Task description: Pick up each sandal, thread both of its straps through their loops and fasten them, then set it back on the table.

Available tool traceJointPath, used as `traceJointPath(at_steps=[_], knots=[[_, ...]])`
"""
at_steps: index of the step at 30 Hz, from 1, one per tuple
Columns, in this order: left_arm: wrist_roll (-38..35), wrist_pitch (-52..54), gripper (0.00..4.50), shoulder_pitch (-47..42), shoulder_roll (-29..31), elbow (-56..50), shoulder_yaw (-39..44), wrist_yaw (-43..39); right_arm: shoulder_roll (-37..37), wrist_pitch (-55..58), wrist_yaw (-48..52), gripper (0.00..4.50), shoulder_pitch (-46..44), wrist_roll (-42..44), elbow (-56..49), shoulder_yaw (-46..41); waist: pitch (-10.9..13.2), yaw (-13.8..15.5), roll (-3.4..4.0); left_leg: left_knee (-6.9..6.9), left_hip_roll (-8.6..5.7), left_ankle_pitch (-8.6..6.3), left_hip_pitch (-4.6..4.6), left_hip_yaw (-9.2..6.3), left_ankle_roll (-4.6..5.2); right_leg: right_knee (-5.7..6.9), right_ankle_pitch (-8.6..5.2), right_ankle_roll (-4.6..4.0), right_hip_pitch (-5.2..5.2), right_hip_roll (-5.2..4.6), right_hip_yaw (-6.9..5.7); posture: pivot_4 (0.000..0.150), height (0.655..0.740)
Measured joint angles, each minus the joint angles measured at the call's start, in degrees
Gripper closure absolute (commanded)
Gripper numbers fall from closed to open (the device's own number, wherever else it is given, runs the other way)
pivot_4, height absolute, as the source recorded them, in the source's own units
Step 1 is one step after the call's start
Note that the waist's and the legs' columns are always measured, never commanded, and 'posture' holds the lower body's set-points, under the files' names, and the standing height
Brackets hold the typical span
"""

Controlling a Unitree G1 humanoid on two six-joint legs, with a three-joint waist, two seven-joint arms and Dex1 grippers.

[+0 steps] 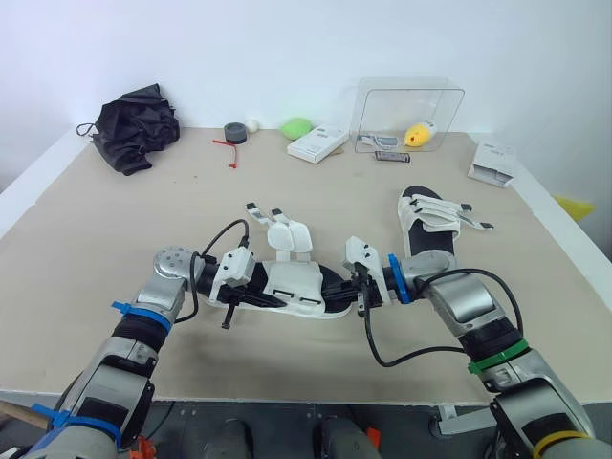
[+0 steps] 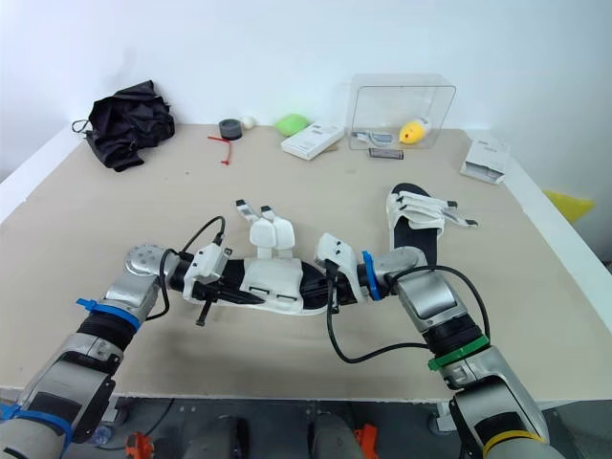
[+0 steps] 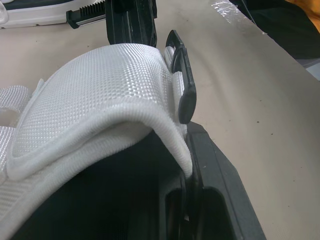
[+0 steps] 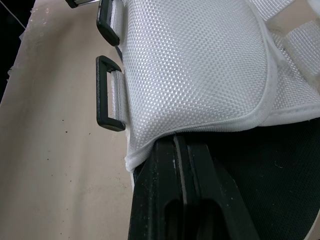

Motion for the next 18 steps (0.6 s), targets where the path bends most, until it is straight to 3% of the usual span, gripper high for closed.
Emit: traceJointPath(at_steps=[6,10,11,15,18], knots=[[-0.74,3.65,2.18,0.14,0.55,-0.93,1.48,0.41,0.01,0.0,0.35,4.5,-0.18,0.03,0.02,-0.05,0.0,-0.02,-0.01,-0.15,0.02,0.0,-0.01,0.01,0.0,-0.23,0.0,0.0,-0.01,0.0,0.0,0.15,0.74],[-0.82,5.86,0.3,0.38,1.13,-2.06,2.21,0.55,0.06,0.04,0.87,4.5,-0.1,0.3,-0.04,-0.28,0.0,-0.03,-0.02,-0.27,0.05,0.01,-0.02,0.03,0.01,-0.48,0.03,-0.04,0.03,0.04,0.0,0.15,0.74],[-0.9,6.7,0.06,0.53,1.38,-2.56,2.28,0.5,0.14,0.06,0.93,4.5,-0.02,0.37,-0.07,-0.31,0.01,-0.04,-0.04,-0.26,0.06,0.01,-0.03,0.05,0.02,-0.5,0.03,-0.04,0.02,0.04,0.01,0.15,0.74],[-1.39,12.96,0.06,0.8,4.38,-5.99,2.44,0.01,0.49,0.11,0.93,4.5,0.24,0.51,-0.33,-0.36,0.06,-0.12,-0.12,-0.3,0.07,0.01,-0.08,0.03,0.02,-0.53,0.03,-0.04,-0.03,0.09,0.02,0.15,0.74],[-3.49,23.38,0.06,1.41,8.61,-11.15,2.43,-0.77,0.49,0.29,1.0,4.5,0.3,1.11,-0.53,-0.56,0.09,-0.18,-0.16,-0.35,0.1,0.02,-0.07,0.04,0.02,-0.54,0.03,-0.04,-0.07,0.09,0.01,0.15,0.74]])
